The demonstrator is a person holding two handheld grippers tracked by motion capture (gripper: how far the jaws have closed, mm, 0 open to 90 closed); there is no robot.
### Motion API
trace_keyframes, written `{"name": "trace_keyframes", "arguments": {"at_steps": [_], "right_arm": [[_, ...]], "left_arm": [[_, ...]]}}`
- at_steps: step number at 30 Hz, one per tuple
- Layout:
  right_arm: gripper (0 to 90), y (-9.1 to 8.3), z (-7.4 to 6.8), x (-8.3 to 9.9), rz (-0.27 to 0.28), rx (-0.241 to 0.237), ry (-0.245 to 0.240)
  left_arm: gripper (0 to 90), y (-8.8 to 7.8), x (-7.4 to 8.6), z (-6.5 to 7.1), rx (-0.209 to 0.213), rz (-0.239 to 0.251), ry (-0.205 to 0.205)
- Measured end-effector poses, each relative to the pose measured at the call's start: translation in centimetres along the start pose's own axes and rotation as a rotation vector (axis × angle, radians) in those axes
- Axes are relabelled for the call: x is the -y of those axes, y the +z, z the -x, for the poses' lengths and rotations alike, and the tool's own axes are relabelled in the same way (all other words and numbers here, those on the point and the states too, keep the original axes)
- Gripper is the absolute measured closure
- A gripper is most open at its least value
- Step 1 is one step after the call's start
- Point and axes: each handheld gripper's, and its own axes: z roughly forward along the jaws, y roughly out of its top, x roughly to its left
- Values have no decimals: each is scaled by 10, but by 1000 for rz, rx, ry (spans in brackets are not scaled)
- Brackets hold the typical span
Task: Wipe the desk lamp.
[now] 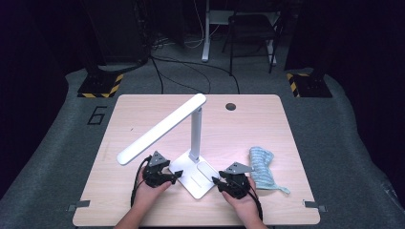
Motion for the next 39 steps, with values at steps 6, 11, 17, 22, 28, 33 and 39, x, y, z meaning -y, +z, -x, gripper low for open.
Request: {"name": "trace_keyframes", "arguments": {"at_steps": [6, 11, 17, 22, 28, 33, 39], "right_arm": [[580, 4, -7, 1, -4, 32, -56], [560, 7, -11, 0, -8, 62, -94], [553, 8, -4, -1, -3, 84, -87], [577, 9, 5, -2, 3, 110, -81], [661, 12, 11, -6, 9, 129, -46], [660, 18, 18, -12, 5, 123, -43], [660, 26, 24, -20, 1, 119, -7]], "left_arm": [[248, 3, 0, 1, 5, -10, 13], [256, 3, 0, 1, 17, -36, 5], [291, 2, 0, 4, 48, -43, 9], [304, 1, 1, 12, 57, -47, 29], [290, 1, 3, 23, 76, -45, 12], [287, -1, 4, 25, 85, -52, 16], [293, -3, 4, 26, 86, -73, 63]]}}
